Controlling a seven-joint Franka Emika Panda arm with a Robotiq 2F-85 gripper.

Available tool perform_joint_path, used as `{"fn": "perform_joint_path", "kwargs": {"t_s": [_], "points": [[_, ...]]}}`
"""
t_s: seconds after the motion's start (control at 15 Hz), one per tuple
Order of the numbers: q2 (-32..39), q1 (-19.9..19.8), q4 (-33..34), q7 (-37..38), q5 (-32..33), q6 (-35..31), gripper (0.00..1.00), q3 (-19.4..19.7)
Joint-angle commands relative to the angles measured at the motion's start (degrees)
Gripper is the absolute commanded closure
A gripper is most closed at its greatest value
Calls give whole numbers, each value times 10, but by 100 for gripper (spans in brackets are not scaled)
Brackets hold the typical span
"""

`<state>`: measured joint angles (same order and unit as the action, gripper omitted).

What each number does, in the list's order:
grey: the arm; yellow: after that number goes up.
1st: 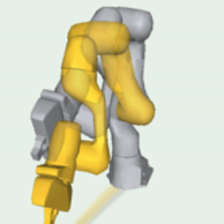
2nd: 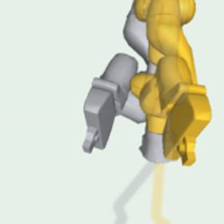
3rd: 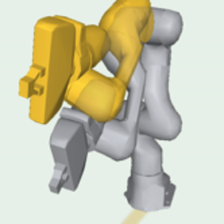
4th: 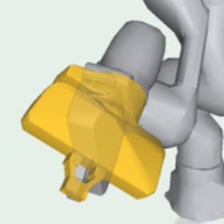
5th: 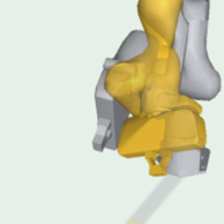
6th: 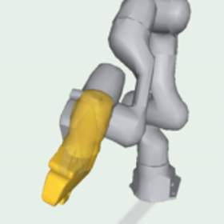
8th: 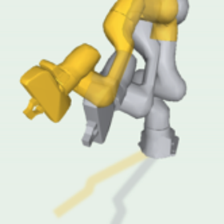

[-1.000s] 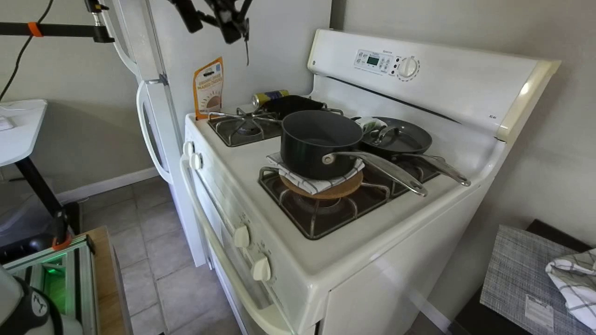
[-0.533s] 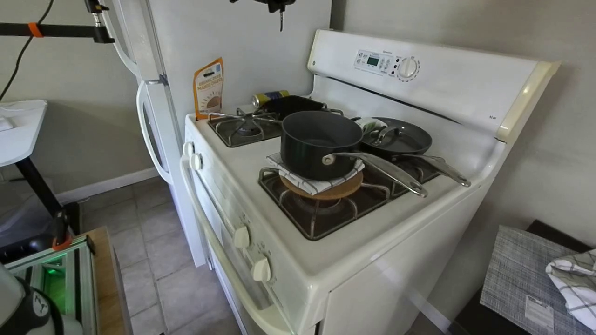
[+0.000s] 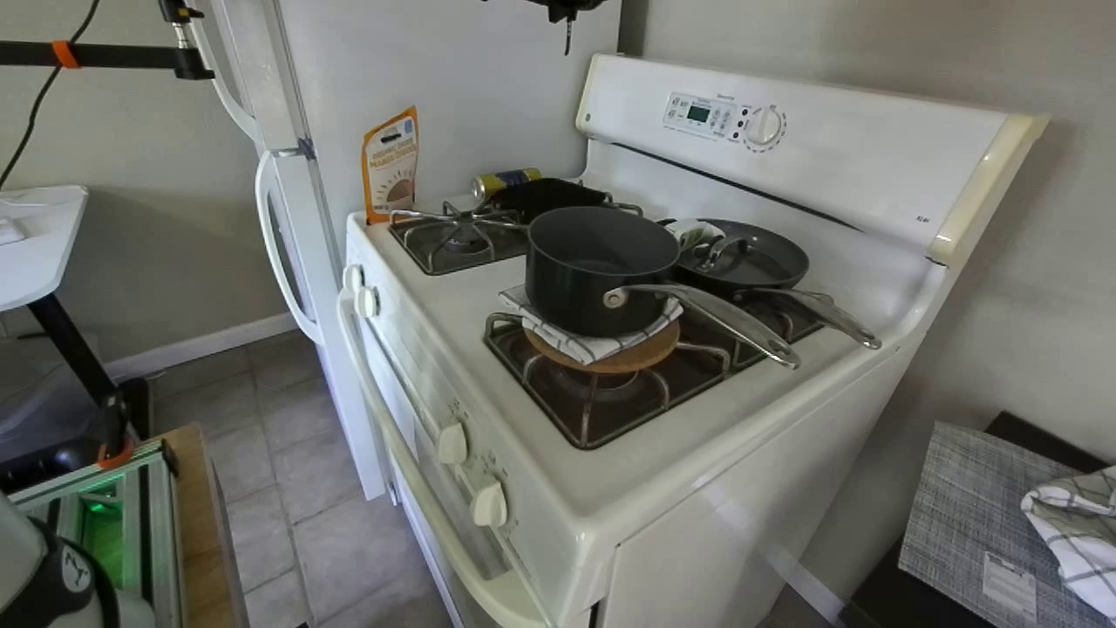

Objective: Pick up the black pot holder and put it on the black pot

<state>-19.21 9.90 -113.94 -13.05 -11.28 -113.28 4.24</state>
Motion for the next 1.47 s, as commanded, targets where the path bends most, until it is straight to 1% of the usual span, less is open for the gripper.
{"fn": "perform_joint_path", "kwargs": {"t_s": [0.0,0.07,0.27,0.4,0.53,0.6,0.67,0.73,0.8,0.93,1.0,1.07,1.13,1.27,1.4], "points": [[69,-3,40,4,-68,-23,0,-15],[99,2,62,-6,-86,-17,0,-18],[192,-2,120,6,-101,-21,0,-49],[256,-8,157,5,-118,-7,0,-66],[323,-14,188,-17,-143,-35,0,-84],[344,-18,199,-16,-152,-48,0,-92],[362,-24,225,-13,-152,-30,0,-99],[320,-24,172,-3,-129,-46,0,-101],[343,-26,190,-3,-130,-46,0,-106],[364,-29,214,-2,-132,-46,0,-110],[374,-22,215,33,-126,-83,0,-106],[381,-23,212,36,-134,-106,0,-110],[397,-20,216,59,-131,-142,0,-109],[421,-21,217,89,-141,-191,0,-115],[447,-17,227,145,-116,-186,0,-109]]}}
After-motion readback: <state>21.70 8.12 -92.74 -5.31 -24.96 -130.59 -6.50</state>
